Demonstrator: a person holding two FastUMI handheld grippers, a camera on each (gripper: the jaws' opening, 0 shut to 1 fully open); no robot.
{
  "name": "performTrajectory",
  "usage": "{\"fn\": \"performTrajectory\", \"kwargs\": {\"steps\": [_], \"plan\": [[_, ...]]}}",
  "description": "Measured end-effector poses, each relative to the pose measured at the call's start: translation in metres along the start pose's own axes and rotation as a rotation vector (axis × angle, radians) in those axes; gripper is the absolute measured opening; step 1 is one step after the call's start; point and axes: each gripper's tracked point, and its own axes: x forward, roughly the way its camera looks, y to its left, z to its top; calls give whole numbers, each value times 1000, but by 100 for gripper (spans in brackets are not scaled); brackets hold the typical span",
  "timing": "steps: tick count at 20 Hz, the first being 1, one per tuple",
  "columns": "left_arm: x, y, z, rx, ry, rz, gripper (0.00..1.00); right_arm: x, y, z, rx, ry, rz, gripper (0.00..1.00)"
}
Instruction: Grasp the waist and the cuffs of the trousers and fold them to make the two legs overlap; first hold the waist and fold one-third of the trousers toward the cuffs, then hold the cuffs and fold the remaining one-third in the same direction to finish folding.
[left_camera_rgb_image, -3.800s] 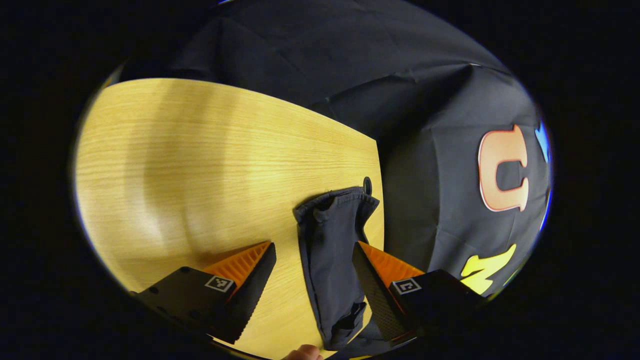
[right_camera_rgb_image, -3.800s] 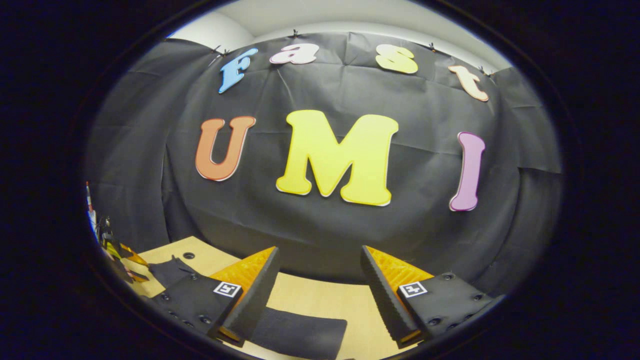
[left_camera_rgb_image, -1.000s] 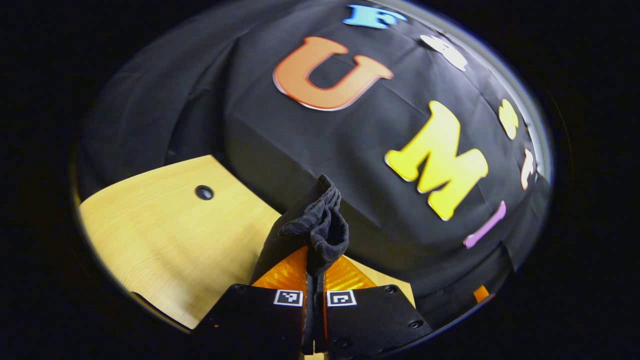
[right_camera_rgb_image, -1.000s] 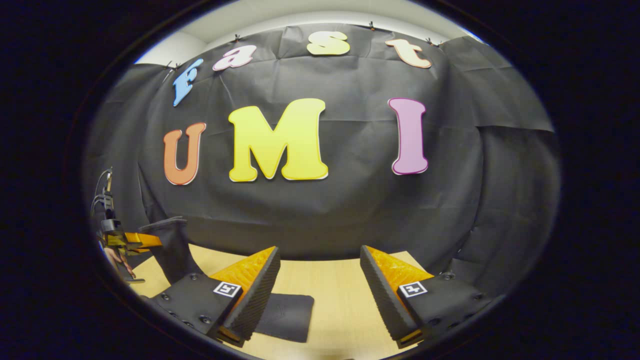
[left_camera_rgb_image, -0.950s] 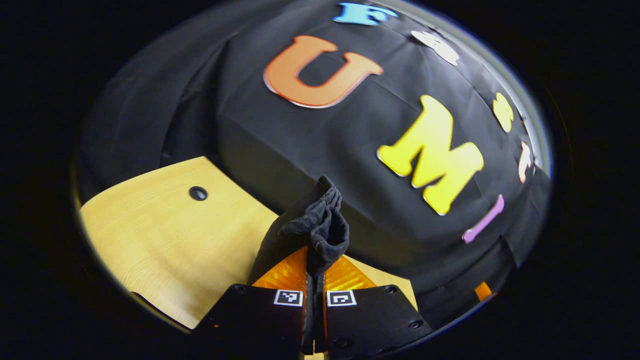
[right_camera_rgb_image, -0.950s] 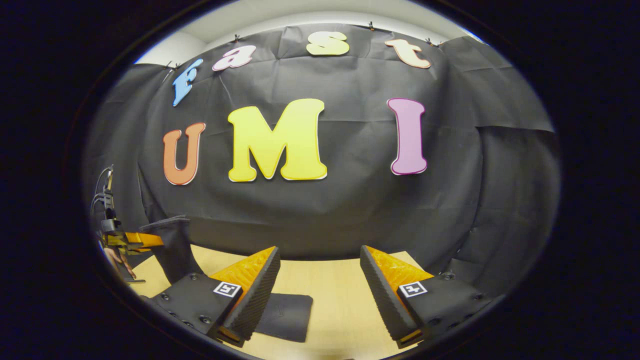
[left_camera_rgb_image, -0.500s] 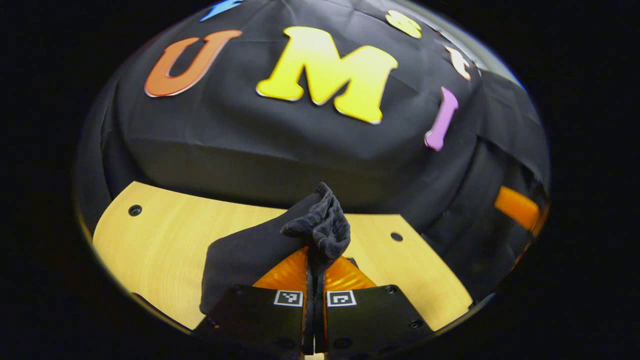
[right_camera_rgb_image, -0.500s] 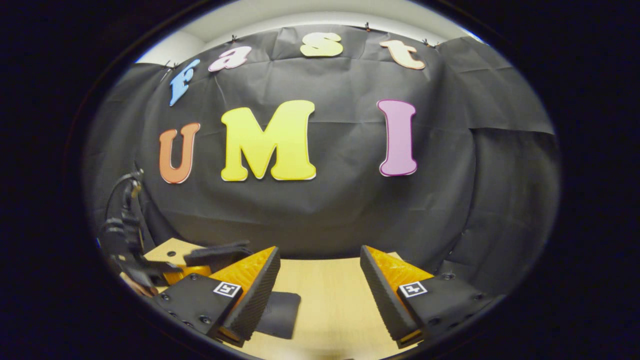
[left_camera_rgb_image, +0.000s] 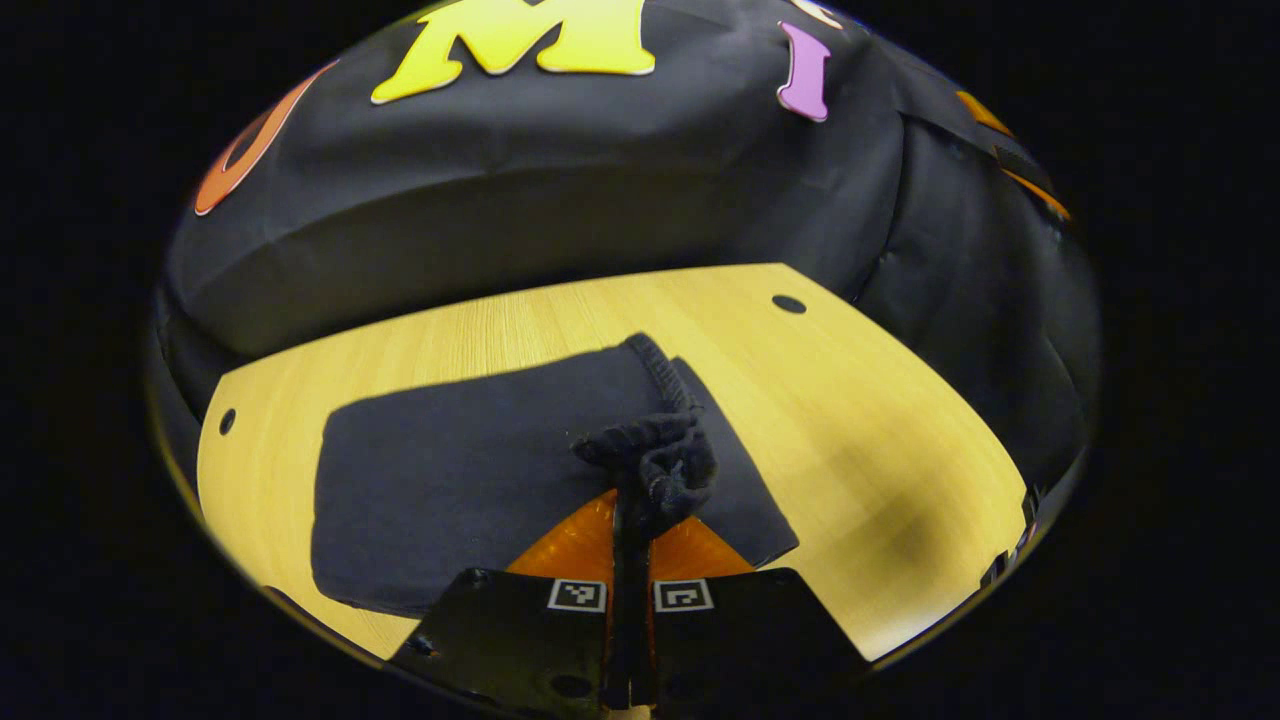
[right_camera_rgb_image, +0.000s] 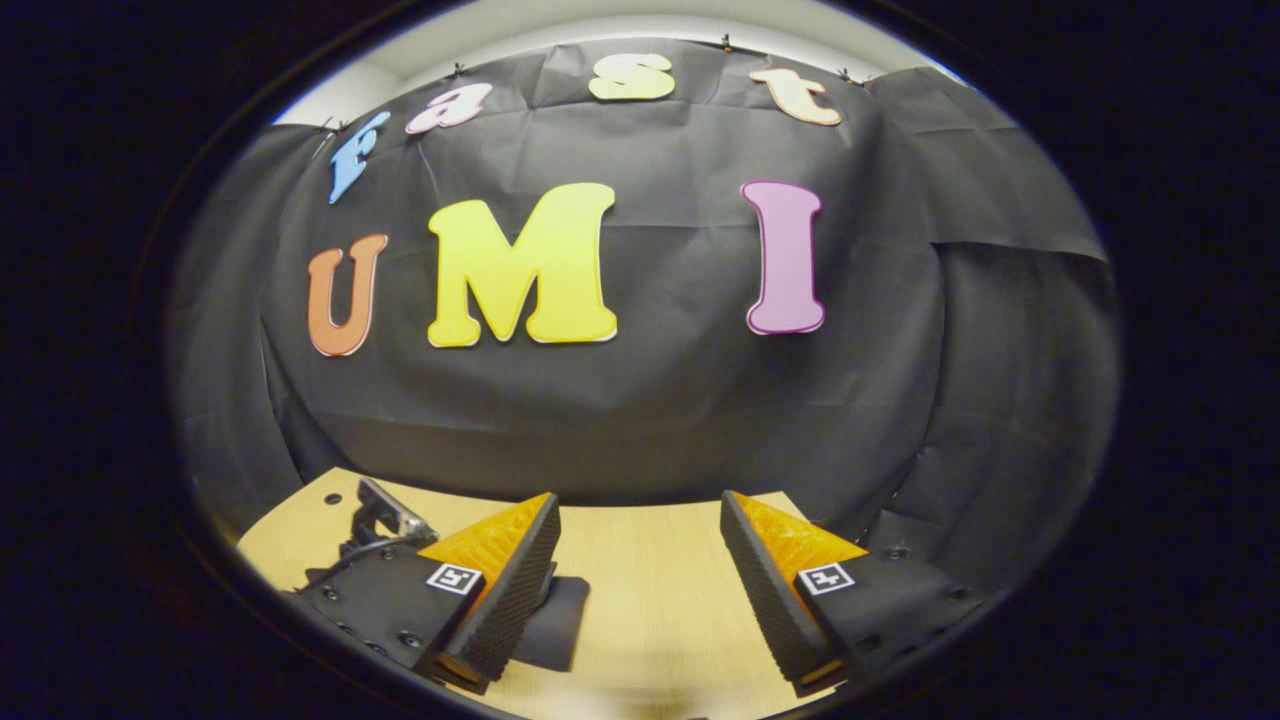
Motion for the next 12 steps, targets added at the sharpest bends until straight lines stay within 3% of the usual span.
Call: {"fn": "performTrajectory", "kwargs": {"steps": [2,3,4,5,6,12], "plan": [[2,0,1,28,4,8,4,2,1,0,1,5,2,99],[1,4,2,68,6,39,0,1,3,0,-2,6,6,99],[-2,20,6,136,-8,121,33,1,4,1,-7,6,9,99],[-4,30,9,176,-18,157,67,1,6,4,-11,4,14,99],[-9,26,8,172,-15,143,100,-1,9,6,-16,-1,21,99],[-54,18,37,105,-137,113,99,-12,24,23,-57,-31,67,99]]}}
